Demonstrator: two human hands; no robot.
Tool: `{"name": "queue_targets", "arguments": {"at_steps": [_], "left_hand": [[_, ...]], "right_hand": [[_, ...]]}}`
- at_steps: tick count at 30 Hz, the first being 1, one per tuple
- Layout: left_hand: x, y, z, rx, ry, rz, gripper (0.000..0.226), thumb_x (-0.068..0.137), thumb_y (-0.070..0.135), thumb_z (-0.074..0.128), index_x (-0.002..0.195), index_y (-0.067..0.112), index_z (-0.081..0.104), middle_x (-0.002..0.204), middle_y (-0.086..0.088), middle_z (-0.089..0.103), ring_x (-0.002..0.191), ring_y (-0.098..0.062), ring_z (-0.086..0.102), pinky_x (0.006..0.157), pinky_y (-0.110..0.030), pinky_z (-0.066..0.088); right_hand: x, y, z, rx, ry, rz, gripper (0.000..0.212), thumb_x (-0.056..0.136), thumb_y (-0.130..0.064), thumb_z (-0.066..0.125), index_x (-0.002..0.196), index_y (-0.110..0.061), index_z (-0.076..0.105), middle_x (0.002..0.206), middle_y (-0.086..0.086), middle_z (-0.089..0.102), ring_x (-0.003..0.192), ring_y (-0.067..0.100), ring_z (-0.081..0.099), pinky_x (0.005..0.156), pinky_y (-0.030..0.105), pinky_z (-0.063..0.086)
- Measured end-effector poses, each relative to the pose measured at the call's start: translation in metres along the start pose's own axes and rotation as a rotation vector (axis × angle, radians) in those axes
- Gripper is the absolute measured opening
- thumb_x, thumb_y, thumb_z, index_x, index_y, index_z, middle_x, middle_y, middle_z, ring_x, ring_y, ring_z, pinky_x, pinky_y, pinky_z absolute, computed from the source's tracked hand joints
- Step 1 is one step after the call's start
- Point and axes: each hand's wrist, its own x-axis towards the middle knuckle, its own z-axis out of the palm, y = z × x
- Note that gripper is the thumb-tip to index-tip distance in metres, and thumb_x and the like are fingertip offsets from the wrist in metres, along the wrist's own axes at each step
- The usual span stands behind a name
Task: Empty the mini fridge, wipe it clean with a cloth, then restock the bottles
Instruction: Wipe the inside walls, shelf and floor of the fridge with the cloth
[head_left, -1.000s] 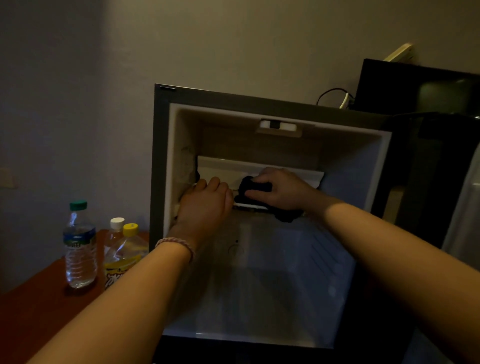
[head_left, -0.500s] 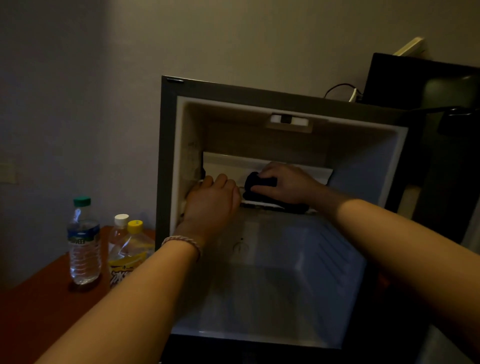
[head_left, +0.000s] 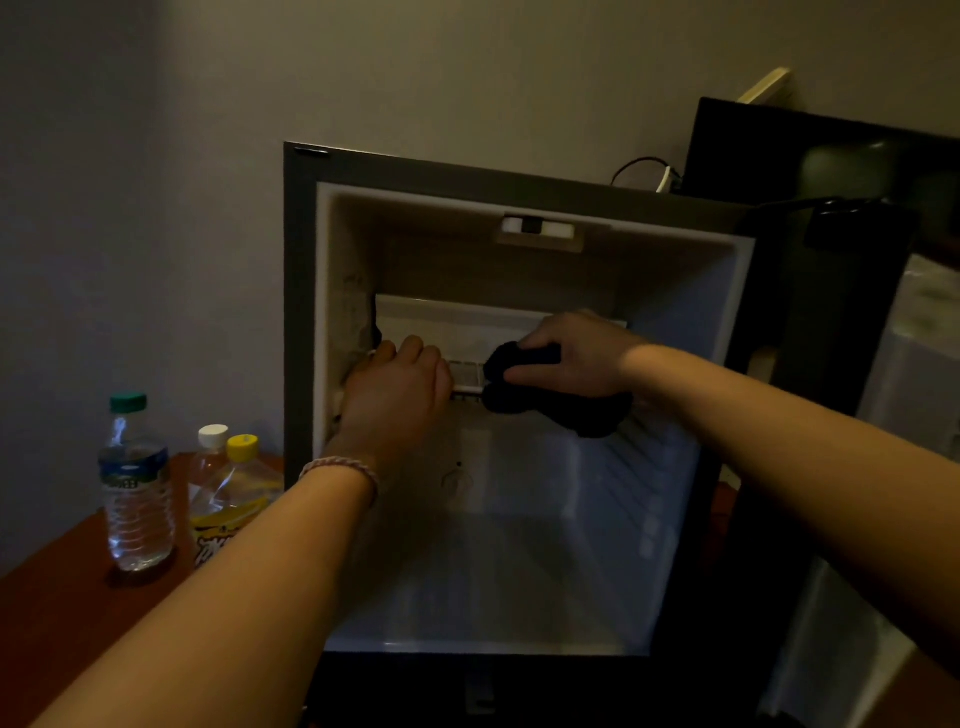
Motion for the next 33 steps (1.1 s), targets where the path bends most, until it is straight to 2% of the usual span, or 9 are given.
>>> {"name": "queue_targets", "arguments": {"at_steps": [5, 9, 13, 17, 22, 26, 28, 30, 33], "left_hand": [[0.001, -0.001, 0.004, -0.015, 0.027, -0.012, 0.025, 0.103, 0.032, 0.037, 0.104, 0.016, 0.056, 0.101, -0.007, 0.058, 0.085, -0.025, 0.054, 0.06, -0.032, 0.033], [0.005, -0.001, 0.008, -0.045, 0.031, -0.058, 0.031, 0.104, 0.035, 0.034, 0.104, 0.016, 0.058, 0.103, -0.007, 0.058, 0.092, -0.028, 0.055, 0.064, -0.033, 0.032], [0.013, 0.0, 0.007, -0.03, 0.013, 0.083, 0.036, 0.103, 0.036, 0.033, 0.103, 0.012, 0.059, 0.101, -0.01, 0.059, 0.091, -0.029, 0.055, 0.067, -0.036, 0.039], [0.019, 0.003, 0.01, -0.069, -0.021, 0.112, 0.043, 0.103, 0.04, 0.027, 0.105, 0.014, 0.061, 0.1, -0.008, 0.058, 0.09, -0.028, 0.055, 0.068, -0.036, 0.043], [0.015, 0.0, 0.015, -0.035, 0.05, 0.121, 0.054, 0.097, 0.046, 0.021, 0.091, 0.016, 0.065, 0.088, -0.007, 0.061, 0.08, -0.029, 0.057, 0.058, -0.029, 0.033], [0.015, 0.0, 0.014, -0.041, 0.048, 0.128, 0.053, 0.097, 0.047, 0.022, 0.089, 0.016, 0.065, 0.085, -0.006, 0.061, 0.077, -0.029, 0.056, 0.056, -0.029, 0.033], [0.015, 0.001, 0.013, -0.046, 0.046, 0.118, 0.053, 0.097, 0.045, 0.023, 0.087, 0.016, 0.066, 0.083, -0.007, 0.061, 0.076, -0.03, 0.057, 0.056, -0.03, 0.036], [0.014, 0.001, 0.013, -0.05, 0.034, 0.113, 0.053, 0.098, 0.045, 0.023, 0.086, 0.016, 0.066, 0.082, -0.007, 0.062, 0.076, -0.031, 0.057, 0.056, -0.031, 0.038], [0.015, 0.0, 0.013, -0.062, 0.016, 0.121, 0.054, 0.098, 0.046, 0.022, 0.086, 0.017, 0.066, 0.081, -0.006, 0.062, 0.076, -0.029, 0.057, 0.056, -0.033, 0.044]], "right_hand": [[-0.018, 0.024, 0.003, 0.0, 0.031, 0.048, 0.032, 0.096, -0.047, 0.056, 0.104, -0.02, 0.073, 0.092, 0.0, 0.065, 0.087, 0.023, 0.064, 0.074, 0.036, 0.05], [-0.005, 0.028, 0.017, -0.016, 0.091, 0.041, 0.036, 0.095, -0.046, 0.058, 0.122, -0.023, 0.069, 0.112, 0.008, 0.064, 0.101, 0.025, 0.061, 0.08, 0.03, 0.046], [0.014, 0.04, 0.028, 0.002, 0.088, 0.064, 0.04, 0.094, -0.052, 0.056, 0.122, -0.026, 0.068, 0.114, 0.01, 0.062, 0.103, 0.027, 0.06, 0.082, 0.031, 0.046], [0.015, 0.042, 0.032, 0.047, 0.126, 0.091, 0.037, 0.093, -0.051, 0.058, 0.115, -0.024, 0.071, 0.109, 0.009, 0.063, 0.097, 0.024, 0.061, 0.081, 0.034, 0.05], [0.0, 0.035, 0.024, 0.086, 0.127, 0.079, 0.032, 0.096, -0.044, 0.058, 0.103, -0.019, 0.075, 0.081, 0.001, 0.065, 0.073, 0.017, 0.063, 0.065, 0.031, 0.047], [-0.018, 0.023, 0.011, -0.113, 0.059, 0.101, 0.037, 0.097, -0.049, 0.053, 0.126, -0.031, 0.066, 0.106, 0.007, 0.069, 0.092, 0.025, 0.065, 0.07, 0.03, 0.046], [-0.022, 0.021, 0.01, -0.175, 0.054, 0.137, 0.04, 0.096, -0.052, 0.051, 0.127, -0.031, 0.065, 0.108, 0.007, 0.067, 0.096, 0.027, 0.064, 0.07, 0.031, 0.046], [-0.021, 0.023, 0.01, -0.148, 0.046, 0.155, 0.039, 0.096, -0.053, 0.05, 0.116, -0.026, 0.07, 0.099, 0.007, 0.065, 0.092, 0.026, 0.063, 0.072, 0.034, 0.049], [-0.014, 0.035, 0.014, -0.026, 0.055, 0.179, 0.031, 0.096, -0.052, 0.052, 0.08, -0.029, 0.066, 0.081, 0.0, 0.061, 0.077, 0.022, 0.062, 0.066, 0.033, 0.047]]}}
